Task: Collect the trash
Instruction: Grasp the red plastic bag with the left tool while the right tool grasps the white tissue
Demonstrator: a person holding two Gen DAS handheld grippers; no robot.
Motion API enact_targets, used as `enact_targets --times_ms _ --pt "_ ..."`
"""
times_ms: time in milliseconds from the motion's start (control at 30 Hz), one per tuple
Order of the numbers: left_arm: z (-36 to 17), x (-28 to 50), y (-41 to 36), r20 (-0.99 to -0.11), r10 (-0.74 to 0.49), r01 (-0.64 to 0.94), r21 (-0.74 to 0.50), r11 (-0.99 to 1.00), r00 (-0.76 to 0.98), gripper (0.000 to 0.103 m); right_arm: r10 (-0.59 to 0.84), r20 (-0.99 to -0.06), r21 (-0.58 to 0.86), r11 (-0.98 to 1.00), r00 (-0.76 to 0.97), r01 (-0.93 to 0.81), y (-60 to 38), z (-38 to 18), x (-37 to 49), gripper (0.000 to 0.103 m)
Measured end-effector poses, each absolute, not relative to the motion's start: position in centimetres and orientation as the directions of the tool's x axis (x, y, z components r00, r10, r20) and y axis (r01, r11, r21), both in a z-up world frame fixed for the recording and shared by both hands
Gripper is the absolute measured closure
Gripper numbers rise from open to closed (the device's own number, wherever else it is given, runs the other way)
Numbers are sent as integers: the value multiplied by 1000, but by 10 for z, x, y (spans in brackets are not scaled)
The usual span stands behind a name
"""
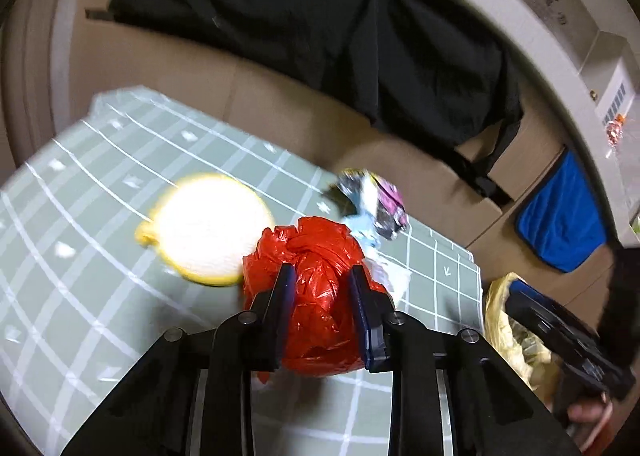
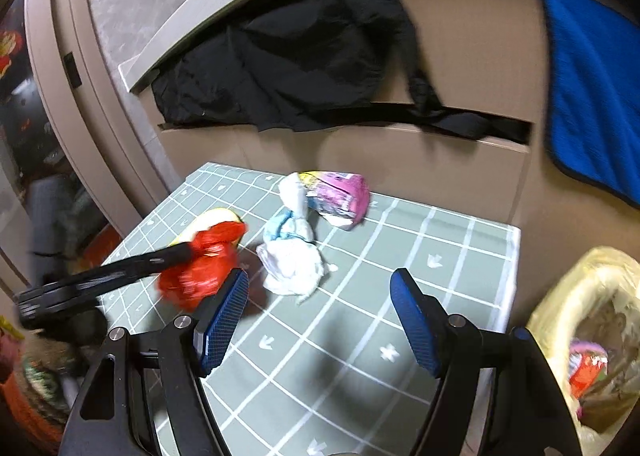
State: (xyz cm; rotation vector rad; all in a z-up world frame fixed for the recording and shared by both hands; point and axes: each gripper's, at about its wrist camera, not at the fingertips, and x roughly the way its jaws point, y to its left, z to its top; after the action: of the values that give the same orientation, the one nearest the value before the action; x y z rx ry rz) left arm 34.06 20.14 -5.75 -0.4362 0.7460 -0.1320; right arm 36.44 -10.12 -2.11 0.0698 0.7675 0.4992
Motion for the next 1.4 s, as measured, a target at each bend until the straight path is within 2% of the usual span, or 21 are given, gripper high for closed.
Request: enact_targets --times_ms 100,133,267,467,500,533,567,600,633,667,933,1100,1233,1367,1400 --pt "-46 316 231 -602 -227 -59 -417 907 765 78 458 -659 214 874 597 -435 -78 -28 376 32" --pt "-45 311 238 -599 -221 -68 -422 904 770 83 455 -663 201 873 595 -445 -71 -30 379 32" --pt "-47 291 269 -599 -191 -117 -437 892 778 83 430 -686 129 866 587 -483 -35 -44 403 32" --pt "-58 275 299 -603 -190 -165 -484 859 775 81 396 -742 111 869 542 -482 7 -74 446 33" --pt "-60 272 304 -594 -198 -170 -505 846 779 76 380 -754 100 873 536 -477 13 -80 453 34" --pt "-61 270 307 -586 -205 -172 -522 835 784 61 367 -763 90 875 532 -475 15 -85 457 36" --pt "-62 267 310 -575 -212 -173 -541 823 790 52 350 -778 76 877 521 -475 20 -91 462 37" --pt "-64 265 312 -564 -219 -171 -557 812 796 36 340 -794 70 874 504 -480 24 -96 465 40" --pt "-65 264 312 -561 -222 -170 -563 809 798 29 338 -804 70 871 490 -486 26 -100 467 49" --pt "-68 265 310 -566 -224 -171 -559 811 793 28 344 -813 80 865 470 -496 28 -103 467 53" --pt "-101 302 279 -665 -201 -204 -479 854 720 27 440 -734 112 830 517 -547 5 -68 414 56" --pt "-116 312 277 -674 -196 -241 -497 833 712 23 468 -693 115 823 548 -556 -23 -42 381 55" --pt "-124 317 275 -687 -197 -271 -510 817 699 20 484 -685 155 827 545 -540 -44 -42 364 55" --pt "-125 321 273 -708 -211 -294 -518 803 674 22 483 -683 176 837 548 -519 -63 -47 354 55" --pt "-124 321 274 -710 -217 -306 -530 791 669 25 483 -680 181 839 551 -513 -68 -47 352 55"
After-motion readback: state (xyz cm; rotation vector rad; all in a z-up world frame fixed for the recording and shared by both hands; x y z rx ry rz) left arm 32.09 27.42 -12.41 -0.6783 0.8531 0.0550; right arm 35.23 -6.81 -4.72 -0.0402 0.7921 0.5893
